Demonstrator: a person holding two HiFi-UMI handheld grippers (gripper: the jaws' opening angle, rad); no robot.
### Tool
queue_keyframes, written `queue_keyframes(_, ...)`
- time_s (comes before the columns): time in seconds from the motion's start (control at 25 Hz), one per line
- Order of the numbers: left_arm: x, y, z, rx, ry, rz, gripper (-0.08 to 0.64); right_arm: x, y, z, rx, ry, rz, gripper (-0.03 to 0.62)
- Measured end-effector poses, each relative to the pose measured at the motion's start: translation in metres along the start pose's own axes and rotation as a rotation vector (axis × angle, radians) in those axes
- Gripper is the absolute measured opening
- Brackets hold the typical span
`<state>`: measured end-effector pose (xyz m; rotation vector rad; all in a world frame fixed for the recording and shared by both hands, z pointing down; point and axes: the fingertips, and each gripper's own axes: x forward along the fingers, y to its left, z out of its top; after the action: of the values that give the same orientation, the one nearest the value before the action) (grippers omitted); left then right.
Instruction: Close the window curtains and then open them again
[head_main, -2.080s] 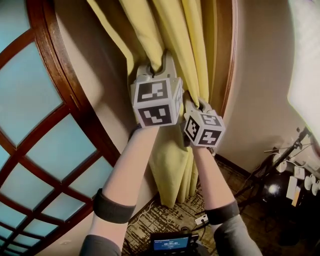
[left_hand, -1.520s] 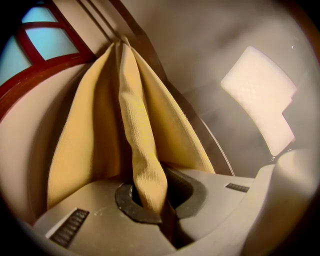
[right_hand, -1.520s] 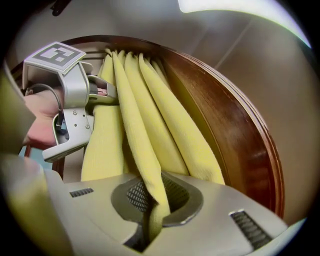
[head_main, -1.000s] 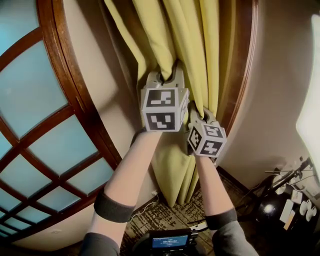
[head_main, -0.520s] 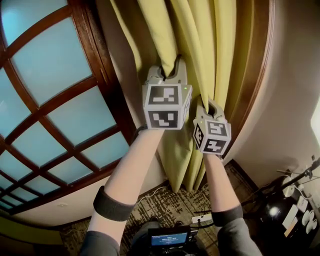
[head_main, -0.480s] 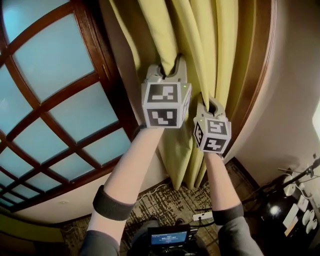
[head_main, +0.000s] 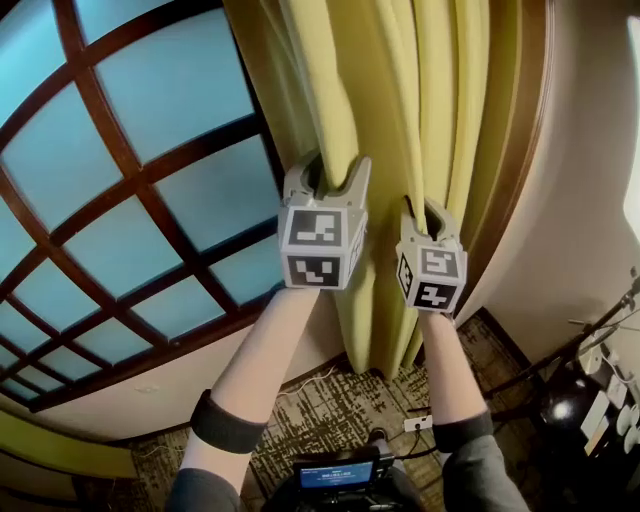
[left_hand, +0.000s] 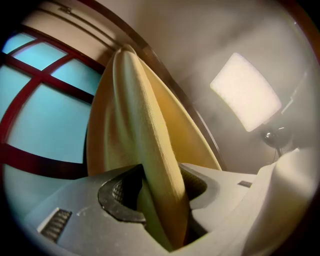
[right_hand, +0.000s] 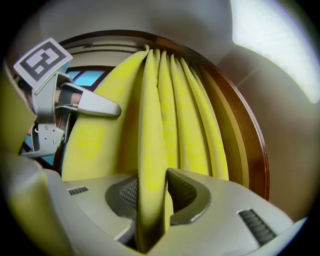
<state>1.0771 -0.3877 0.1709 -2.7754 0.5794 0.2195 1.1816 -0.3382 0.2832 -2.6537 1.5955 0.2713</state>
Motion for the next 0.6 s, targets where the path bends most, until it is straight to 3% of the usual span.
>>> queue_keyframes(0.36, -0.147, 0.038, -0.049, -0.035, 0.09, 0.007, 0.219, -0.083, 0.09, -0.012, 0.02, 0.05, -0.022, 0.147)
queue_keyframes(0.6, -0.257, 0.063, -0.103, -0.055, 0.181, 0.007, 0.218, -0.152, 0.133, -0.044, 0.043, 0.111, -0.035, 0.146)
